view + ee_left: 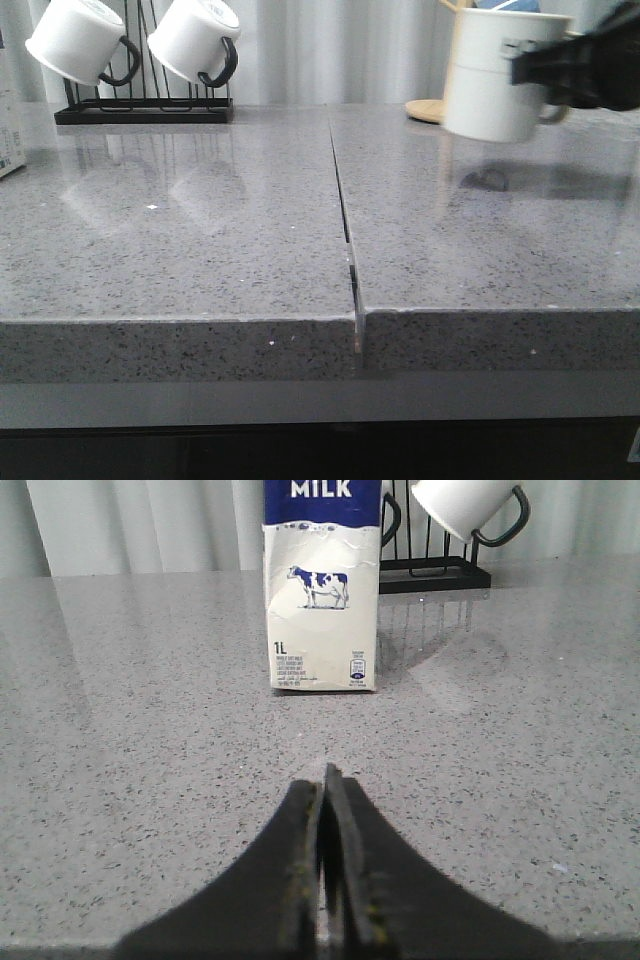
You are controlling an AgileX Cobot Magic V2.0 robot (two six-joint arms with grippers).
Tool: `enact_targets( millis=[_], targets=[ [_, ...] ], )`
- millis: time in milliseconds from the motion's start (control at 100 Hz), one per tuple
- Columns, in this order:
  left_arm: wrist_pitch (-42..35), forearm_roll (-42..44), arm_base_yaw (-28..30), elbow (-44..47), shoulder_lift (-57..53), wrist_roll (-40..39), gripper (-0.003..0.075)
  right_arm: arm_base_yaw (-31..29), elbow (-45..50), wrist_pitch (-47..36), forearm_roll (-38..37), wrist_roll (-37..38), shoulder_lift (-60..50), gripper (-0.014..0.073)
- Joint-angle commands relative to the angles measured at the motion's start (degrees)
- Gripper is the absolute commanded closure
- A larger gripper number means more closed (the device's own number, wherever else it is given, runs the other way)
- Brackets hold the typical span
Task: Place milk next to cup
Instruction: 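Grasp the white HOME mug by its handle with the right gripper, then carry the mug toward the table center and set it down, release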
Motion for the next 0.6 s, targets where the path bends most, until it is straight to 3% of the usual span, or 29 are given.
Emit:
enact_targets(
  millis=[0,280,590],
  targets=[
    [-4.3,-0.4,0.0,2.4,-1.8,-0.6,0.0741,3.2,-3.0,-3.9,-0.6,-0.3,-1.8,0.0652],
    [-4.3,-0.4,0.0,2.4,-1.8,-0.6,0.0741,10.8,-5.0,-4.5,1.0,-0.3,2.6,0.0652],
    [-4.3,-0.4,0.0,2.4,-1.8,-0.6,0.0741,12.7,-5.5,-6.6,1.0,-0.3,6.5,0.0652]
  ],
)
